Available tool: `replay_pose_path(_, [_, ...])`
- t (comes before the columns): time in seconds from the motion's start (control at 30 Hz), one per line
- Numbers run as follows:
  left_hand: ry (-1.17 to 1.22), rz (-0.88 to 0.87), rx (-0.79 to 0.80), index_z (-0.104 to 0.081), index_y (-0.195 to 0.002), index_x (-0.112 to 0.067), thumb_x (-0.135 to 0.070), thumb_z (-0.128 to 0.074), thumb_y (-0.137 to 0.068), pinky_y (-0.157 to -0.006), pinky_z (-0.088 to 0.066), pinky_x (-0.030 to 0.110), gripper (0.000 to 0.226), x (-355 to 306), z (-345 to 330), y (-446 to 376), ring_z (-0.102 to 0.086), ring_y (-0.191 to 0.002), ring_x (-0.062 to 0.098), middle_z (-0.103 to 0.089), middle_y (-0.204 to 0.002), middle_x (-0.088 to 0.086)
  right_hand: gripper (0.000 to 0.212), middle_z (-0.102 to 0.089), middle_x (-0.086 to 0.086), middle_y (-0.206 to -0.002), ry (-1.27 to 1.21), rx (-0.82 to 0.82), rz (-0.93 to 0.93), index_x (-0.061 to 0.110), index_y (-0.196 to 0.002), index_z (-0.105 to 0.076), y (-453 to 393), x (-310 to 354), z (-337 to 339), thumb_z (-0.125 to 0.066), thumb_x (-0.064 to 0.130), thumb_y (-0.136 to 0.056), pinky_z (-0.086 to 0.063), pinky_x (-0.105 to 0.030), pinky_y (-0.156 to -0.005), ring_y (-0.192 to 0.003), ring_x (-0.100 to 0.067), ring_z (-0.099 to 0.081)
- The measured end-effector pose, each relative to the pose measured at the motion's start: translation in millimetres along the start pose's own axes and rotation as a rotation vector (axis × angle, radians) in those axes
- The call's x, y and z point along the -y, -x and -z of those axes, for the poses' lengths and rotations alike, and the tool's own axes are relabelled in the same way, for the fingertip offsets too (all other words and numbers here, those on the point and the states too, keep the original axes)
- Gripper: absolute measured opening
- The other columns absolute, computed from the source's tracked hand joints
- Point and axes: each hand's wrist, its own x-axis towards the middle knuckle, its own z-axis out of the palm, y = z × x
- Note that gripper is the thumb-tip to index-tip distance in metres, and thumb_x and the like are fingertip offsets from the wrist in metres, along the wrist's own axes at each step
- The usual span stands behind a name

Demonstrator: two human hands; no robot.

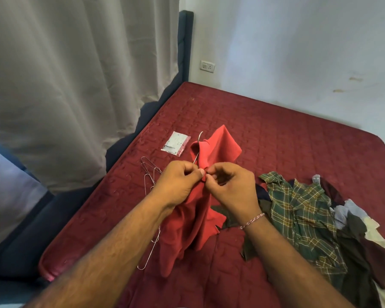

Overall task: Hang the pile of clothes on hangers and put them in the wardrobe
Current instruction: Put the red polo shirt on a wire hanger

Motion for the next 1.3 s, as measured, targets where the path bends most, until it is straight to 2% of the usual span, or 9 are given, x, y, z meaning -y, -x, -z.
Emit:
replay_pose_path(0.17, [-0.356, -0.149, -0.017, -0.066, -0.075, -0.027, -0.034, -0.066, -0.084, -0.079, -0.047, 0.031, 0.011, 14.8, 14.0, -7.8, -0.058, -0.079, 0.009, -0.062, -0.084, -0.009, 0.013, -0.067, -0.015, -0.063, -0.427, 0.185, -0.53, 0.007, -0.075, -0.069, -3.8, 15.6, -8.9, -0.075, 0.0, -0.084, -0.057, -0.036, -0.06, -0.053, -0.022, -0.064])
replay_pose_path(0.5, [-0.303, -0.126, 0.221, -0.055, -0.07, -0.021, -0.038, -0.058, -0.087, -0.068, -0.038, 0.033, 0.024, 6.8, 39.4, -11.4, -0.043, -0.068, 0.008, -0.05, -0.073, -0.01, 0.022, -0.06, -0.016, -0.065, -0.656, 0.323, -0.576, 0.004, -0.076, -0.068, -13.1, 25.1, -3.8, -0.064, -0.015, -0.086, -0.048, -0.023, -0.044, -0.045, -0.015, -0.056])
replay_pose_path(0.6, [-0.242, -0.106, 0.22, -0.061, -0.077, -0.008, -0.038, -0.058, -0.083, -0.067, -0.037, 0.035, 0.031, 7.2, 42.9, -8.3, -0.042, -0.068, 0.01, -0.05, -0.072, -0.006, 0.015, -0.057, -0.004, -0.058, -0.797, 0.332, -0.655, 0.004, -0.079, -0.065, -8.8, 27.0, -10.7, -0.068, -0.006, -0.088, -0.047, -0.022, -0.043, -0.045, -0.011, -0.054])
replay_pose_path(0.77, [-0.033, -0.052, 0.266, -0.054, -0.081, 0.009, -0.025, -0.062, -0.085, -0.062, -0.028, 0.037, 0.036, 11.7, 52.1, -5.7, -0.034, -0.07, 0.017, -0.041, -0.073, 0.005, 0.011, -0.06, -0.007, -0.067, -0.823, 0.305, -0.673, 0.012, -0.081, -0.069, -3.0, 26.3, -20.6, -0.08, 0.012, -0.077, -0.05, -0.023, -0.047, -0.052, -0.013, -0.057])
replay_pose_path(0.9, [0.128, -0.028, 0.257, -0.058, -0.09, 0.014, -0.032, -0.072, -0.082, -0.062, -0.031, 0.035, 0.048, 13.4, 52.1, -8.6, -0.038, -0.071, 0.019, -0.048, -0.076, 0.007, 0.015, -0.063, -0.011, -0.071, -0.697, 0.132, -0.544, 0.016, -0.078, -0.072, 2.7, 28.1, -26.3, -0.085, 0.023, -0.074, -0.056, -0.03, -0.054, -0.056, -0.015, -0.059])
replay_pose_path(1.0, [0.169, -0.039, 0.211, -0.058, -0.073, -0.001, -0.012, -0.076, -0.089, -0.053, -0.033, 0.022, 0.027, 11.9, 50.3, -14.3, -0.039, -0.059, 0.007, -0.047, -0.063, -0.003, 0.007, -0.075, -0.004, -0.082, -0.295, -0.074, -0.215, 0.02, -0.085, -0.076, 9.4, 28.0, -32.8, -0.083, 0.019, -0.086, -0.06, -0.037, -0.068, -0.072, -0.017, -0.071])
replay_pose_path(1.1, [0.165, -0.036, 0.177, -0.059, -0.07, -0.014, -0.002, -0.075, -0.09, -0.052, -0.037, 0.018, 0.029, 14.5, 49.3, -19.0, -0.041, -0.058, 0.006, -0.049, -0.063, -0.003, 0.008, -0.073, 0.007, -0.088, 0.121, -0.131, 0.097, 0.018, -0.093, -0.078, 18.0, 27.9, -35.5, -0.081, 0.013, -0.086, -0.055, -0.026, -0.077, -0.084, -0.007, -0.069])
replay_pose_path(1.23, [0.063, -0.097, 0.24, -0.062, -0.068, -0.019, -0.016, -0.081, -0.083, -0.058, -0.04, 0.022, 0.024, 14.2, 55.5, -21.1, -0.045, -0.064, 0.006, -0.054, -0.065, -0.009, 0.01, -0.071, 0.006, -0.091, 0.188, -0.093, 0.169, 0.015, -0.096, -0.077, 12.8, 30.7, -26.0, -0.079, 0.009, -0.087, -0.055, -0.032, -0.073, -0.083, -0.007, -0.067])
replay_pose_path(1.3, [-0.088, -0.157, 0.288, -0.065, -0.068, -0.022, -0.026, -0.078, -0.076, -0.067, -0.044, 0.026, 0.016, 11.5, 60.4, -24.9, -0.051, -0.068, 0.005, -0.06, -0.069, -0.012, 0.023, -0.068, 0.003, -0.102, 0.194, -0.135, 0.174, 0.014, -0.111, -0.073, -0.3, 34.6, -15.5, -0.077, 0.008, -0.089, -0.057, -0.036, -0.074, -0.087, -0.012, -0.066])
